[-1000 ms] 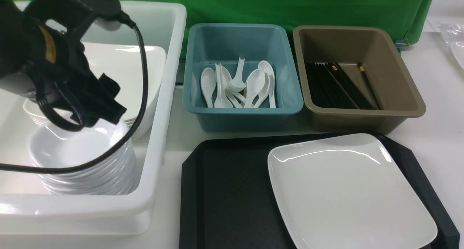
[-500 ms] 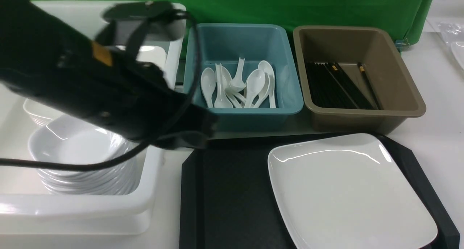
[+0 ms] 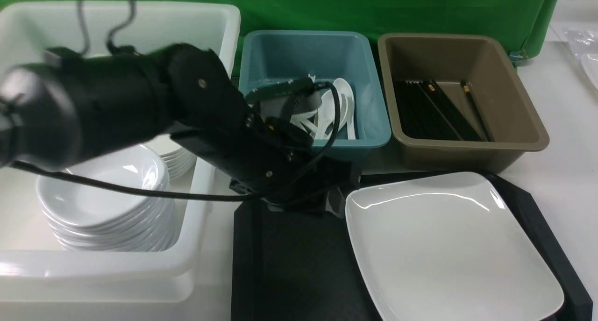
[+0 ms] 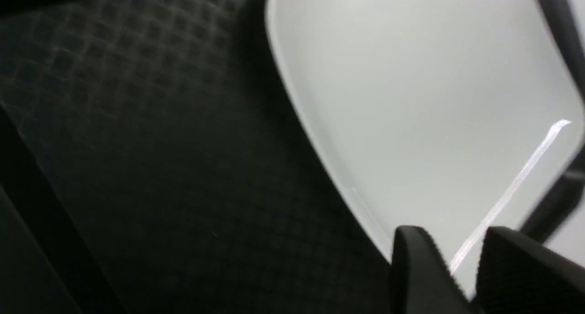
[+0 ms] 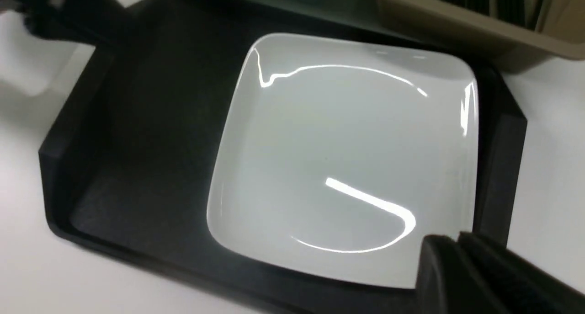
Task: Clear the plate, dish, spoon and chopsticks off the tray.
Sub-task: Use the left arm to grab a plate from the dinner plate
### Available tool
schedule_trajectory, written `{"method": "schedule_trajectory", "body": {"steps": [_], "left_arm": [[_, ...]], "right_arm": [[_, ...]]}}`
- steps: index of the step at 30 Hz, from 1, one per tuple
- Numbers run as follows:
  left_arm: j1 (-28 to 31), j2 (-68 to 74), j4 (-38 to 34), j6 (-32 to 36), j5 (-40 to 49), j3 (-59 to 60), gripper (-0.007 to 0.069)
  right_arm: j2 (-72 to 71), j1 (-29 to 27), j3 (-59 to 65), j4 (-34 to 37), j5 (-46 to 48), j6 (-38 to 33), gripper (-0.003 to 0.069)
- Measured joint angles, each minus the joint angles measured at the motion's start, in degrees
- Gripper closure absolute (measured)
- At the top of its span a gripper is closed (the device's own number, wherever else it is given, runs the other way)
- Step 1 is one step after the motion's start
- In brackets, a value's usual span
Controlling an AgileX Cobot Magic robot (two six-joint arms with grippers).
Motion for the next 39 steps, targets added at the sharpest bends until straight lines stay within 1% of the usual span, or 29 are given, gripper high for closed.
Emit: {"method": "schedule_trajectory", "body": {"steps": [2,3,4,5,7,8,9,10,11,12,13,14,16,18,20,23,25,26,27,28,29,30,31,32,34,36,39], "left_arm": [[0.00,1.68,-0.12,1.16,-1.23,0.00,0.0317],[0.00,1.92,-0.12,1.49,-1.41,0.00,0.0305],[0.00,2.41,-0.13,2.72,-1.56,-0.06,0.0267],[0.00,2.46,0.33,3.67,-1.07,-0.44,0.0251],[0.00,2.12,1.95,4.25,-0.09,-1.40,0.0260],[0.00,1.61,3.54,4.09,0.54,-1.98,0.0282],[0.00,1.47,3.83,3.98,0.63,-1.98,0.0288],[0.00,0.03,6.44,1.80,1.19,-3.05,0.0358],[0.00,-0.91,7.50,0.93,1.47,-3.55,0.0407],[0.00,-1.10,7.79,0.84,1.47,-3.65,0.0429],[0.00,-2.54,8.51,0.89,1.77,-4.22,0.0509],[0.00,-3.42,9.37,1.01,1.97,-4.47,0.0553],[0.00,-5.45,12.23,0.15,2.31,-4.58,0.0598],[0.37,-7.66,15.40,-1.87,3.15,-4.58,0.0613],[1.79,-10.62,17.32,-3.30,5.06,-4.58,0.0618],[5.69,-14.63,18.28,-3.86,8.54,-4.58,0.0617],[9.75,-17.47,18.56,-4.10,11.89,-4.58,0.0617],[11.45,-18.57,18.58,-4.15,13.05,-4.32,0.0617],[12.28,-19.13,18.70,-4.15,13.58,-4.23,0.0617],[15.88,-21.96,19.10,-4.15,14.88,-2.67,0.0616],[16.60,-22.30,19.20,-4.15,14.98,-2.15,0.0616],[18.89,-24.88,19.42,-4.15,15.04,0.06,0.0616],[19.18,-25.64,19.42,-4.15,15.04,0.39,0.0616],[21.13,-28.76,19.42,-4.15,14.89,3.40,0.0616],[22.70,-32.39,19.28,-4.15,14.75,7.35,0.0616],[23.34,-35.16,18.90,-4.10,14.63,11.04,0.0616],[23.65,-38.29,18.19,-4.10,14.44,14.95,0.0616]], "right_arm": [[0.00,0.00,0.40,-0.07,-0.28,0.00,0.0589],[0.00,0.00,0.56,-0.07,-0.40,0.00,0.0589],[0.00,0.00,0.74,-0.09,-0.71,0.00,0.0589],[0.00,0.00,0.75,-0.09,-0.78,0.00,0.0589],[0.26,0.00,0.75,0.08,-0.78,0.00,0.0589],[0.66,0.00,0.75,0.40,-0.78,-0.04,0.0591],[0.76,0.00,0.75,0.46,-0.78,-0.04,0.0592],[1.92,0.00,0.75,0.81,-0.55,-0.24,0.0597],[2.86,0.00,0.75,1.03,-0.33,-0.31,0.0601],[3.23,0.00,0.75,1.11,-0.26,-0.31,0.0603],[4.70,0.00,0.75,1.59,0.10,-0.51,0.0606],[5.58,0.00,0.75,2.03,0.48,-0.90,0.0607],[8.23,0.38,0.75,3.52,1.34,-3.17,0.0607],[10.71,2.04,0.75,4.16,1.90,-4.37,0.0607],[13.79,4.96,0.75,4.40,1.93,-4.93,0.0600],[17.88,10.39,0.75,4.14,1.09,-4.60,0.0552],[21.37,16.29,0.75,2.28,-0.88,-2.51,0.0454],[23.60,19.63,0.75,0.60,-2.22,-0.71,0.0384],[24.35,20.19,0.75,-0.20,-2.41,-0.41,0.0372],[27.55,25.09,0.75,-3.79,-4.10,2.74,0.0266],[27.94,25.09,0.75,-4.23,-4.11,3.08,0.0255],[31.20,29.20,0.75,-7.86,-5.53,5.72,0.0186],[31.61,30.17,0.75,-8.30,-5.72,6.08,0.0178],[34.45,33.33,0.75,-11.36,-7.28,8.99,0.0126],[38.76,37.34,0.75,-13.95,-9.78,12.23,0.0093],[42.13,39.52,0.75,-15.42,-12.73,14.43,0.0085],[47.06,40.87,0.75,-17.03,-15.91,18.23,0.0081]]}}
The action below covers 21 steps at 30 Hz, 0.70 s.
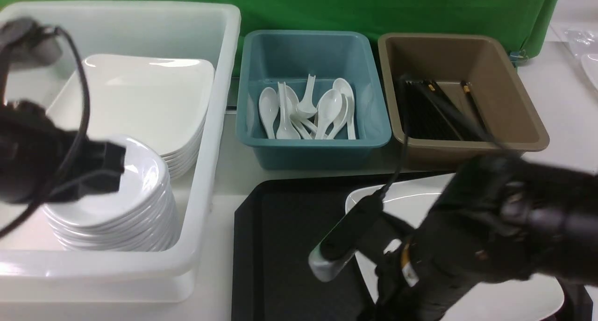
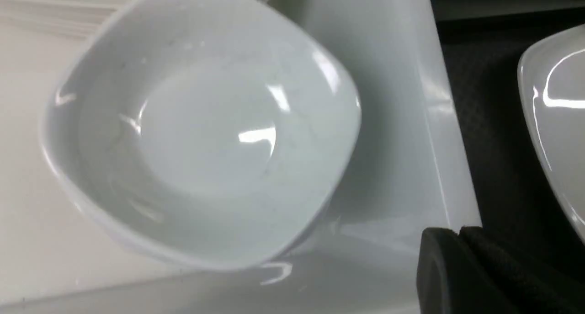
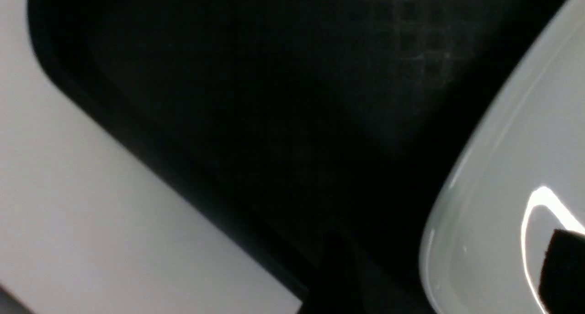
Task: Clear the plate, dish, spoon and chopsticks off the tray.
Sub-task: Use the left arm to grab a plate from the dinner plate
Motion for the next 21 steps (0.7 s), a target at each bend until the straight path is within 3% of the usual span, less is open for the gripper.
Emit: {"method": "schedule_trajectory", "body": {"steps": [7,10,13,15,18,21], "left_arm": [[0.02,-2.34,-0.97,0.00,0.00,2.87,0.0616],[0.02,-2.34,-1.61,0.16,0.00,2.93,0.0616],[0.02,-2.34,-2.05,0.27,0.00,2.93,0.0616],[0.02,-2.34,-2.11,0.35,0.00,2.93,0.0616],[0.07,-2.34,-2.11,0.35,0.00,2.93,0.0616],[0.07,-2.34,-2.71,0.60,0.00,2.93,0.0616]], "right_arm": [[5.23,0.05,0.00,-2.78,-1.08,5.59,0.0109],[5.23,0.05,0.00,-3.03,-1.23,5.85,0.0162],[5.23,0.05,0.00,-3.28,-1.29,7.48,0.0273],[5.23,0.05,0.00,-3.34,-1.29,7.78,0.0295],[5.23,0.05,0.00,-3.34,-1.23,8.25,0.0299],[5.16,0.05,0.00,-3.34,-1.09,8.36,0.0258]]}}
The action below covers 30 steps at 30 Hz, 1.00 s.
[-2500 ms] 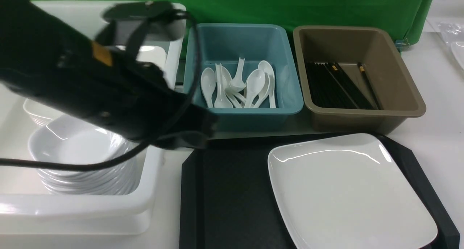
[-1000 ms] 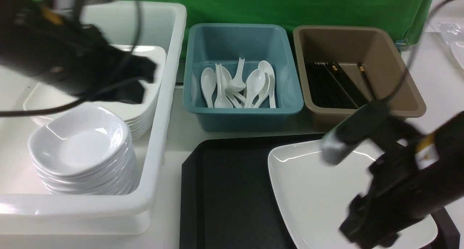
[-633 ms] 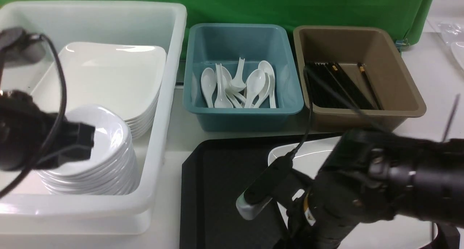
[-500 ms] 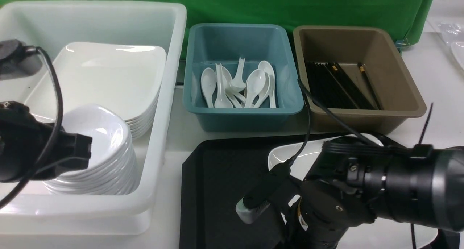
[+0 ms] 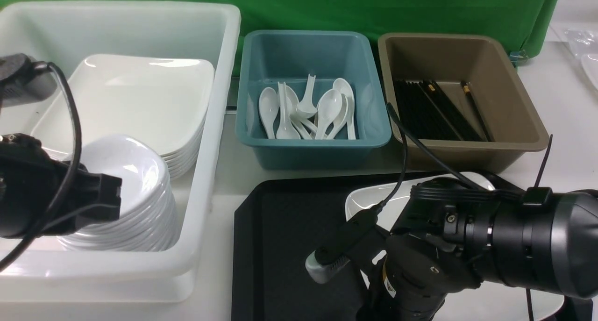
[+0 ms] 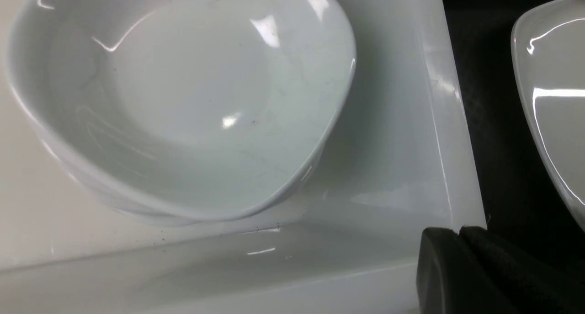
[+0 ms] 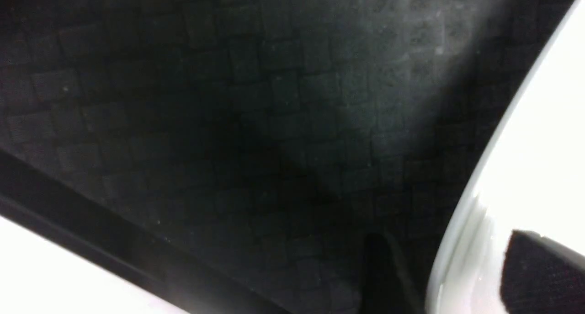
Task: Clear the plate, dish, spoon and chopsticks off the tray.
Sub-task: Use the left arm to grab a plate from the dinner plate
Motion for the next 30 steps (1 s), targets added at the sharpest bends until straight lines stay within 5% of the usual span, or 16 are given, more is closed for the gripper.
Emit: {"method": "schedule_trajectory", "body": {"steps": [7,10,15,22,30], "left_arm": [[0.00,0.76,-8.17,8.38,0.25,-0.36,0.0616],[-1.99,4.17,-11.21,11.37,1.53,-2.51,0.0616],[-13.19,12.43,-9.01,10.83,0.89,-7.29,0.0616],[-23.95,28.38,-7.31,6.16,-0.82,-19.15,0.0615],[-25.36,46.52,-6.82,4.85,-0.74,-33.21,0.0536]], "right_arm": [[-8.12,0.00,0.00,-1.32,2.66,-0.12,0.0264],[-20.71,-0.18,0.00,-7.45,4.01,0.86,0.0477],[-35.18,-7.61,-0.06,-12.43,8.67,3.16,0.0635],[-45.13,-25.06,-0.06,-13.22,17.85,0.13,0.0643],[-48.18,-29.56,0.00,-11.67,20.47,-1.33,0.0643]]}}
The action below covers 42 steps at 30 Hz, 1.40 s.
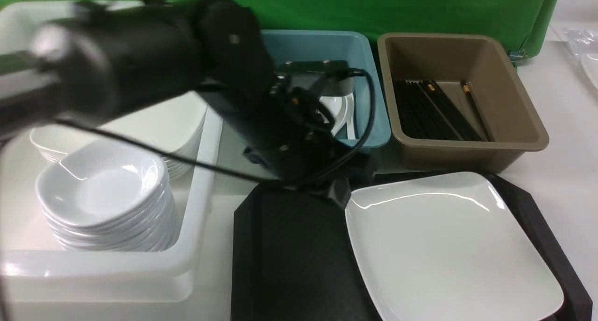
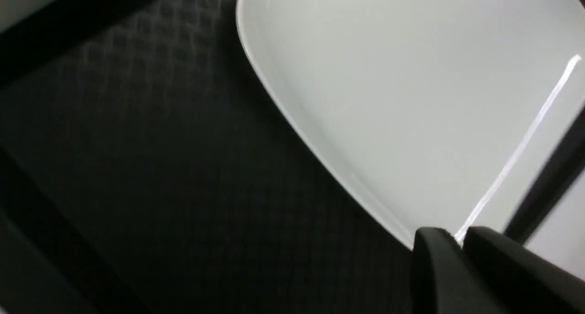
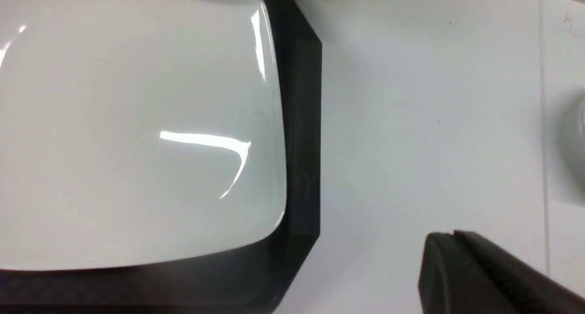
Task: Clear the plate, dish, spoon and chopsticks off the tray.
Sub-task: Use the left arm to grab a plate from the dinner plate
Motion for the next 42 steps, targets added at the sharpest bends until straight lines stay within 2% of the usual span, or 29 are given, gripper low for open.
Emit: {"method": "schedule_trajectory", "body": {"steps": [4,9,11,13,19,24,26,28,29,31,33,42], "left_arm": [[0.00,7.07,1.65,-0.20,0.05,-5.61,0.0405],[0.00,14.86,2.52,-2.22,-2.49,-10.56,0.0183],[0.00,17.25,3.18,-2.97,-3.92,-11.61,0.0128],[0.00,19.14,3.71,-3.18,-5.64,-12.01,0.0085],[0.00,22.93,2.64,-3.24,-10.61,-12.09,0.0055],[0.00,24.96,-3.04,-1.41,-12.72,-12.38,0.0060],[0.00,25.21,-4.33,-0.99,-12.73,-12.51,0.0085],[0.00,25.39,-4.57,-0.79,-12.20,-12.57,0.0153],[0.00,25.39,-4.51,-0.72,-12.14,-12.57,0.0162],[0.07,25.58,-3.84,-0.58,-11.51,-12.57,0.0343],[0.11,25.64,-4.02,-0.58,-10.36,-12.57,0.0468],[0.05,23.68,-5.20,-0.14,-5.97,-12.57,0.0501]], "right_arm": [[-0.06,0.00,0.04,1.24,0.07,-0.46,0.0643],[-0.06,0.00,0.06,1.47,-0.07,-0.58,0.0642],[-0.06,-0.02,0.11,1.52,-0.33,-0.58,0.0642],[-0.06,-0.02,0.11,1.52,-0.47,-0.64,0.0641],[-0.06,-0.02,0.11,1.52,-1.07,-1.62,0.0641],[-0.06,-0.02,0.11,1.52,-2.11,-1.89,0.0639],[-0.06,-0.02,0.11,1.52,-2.17,-2.00,0.0636],[-0.06,-0.02,0.11,1.52,-2.24,-2.78,0.0635],[-0.06,-0.02,0.11,1.52,-2.24,-2.78,0.0635],[-0.06,-0.02,0.11,1.52,-2.30,-3.46,0.0634],[-0.06,-0.02,0.11,1.52,-2.30,-3.57,0.0632],[-0.06,-0.02,0.11,1.52,-2.34,-4.05,0.0624]]}}
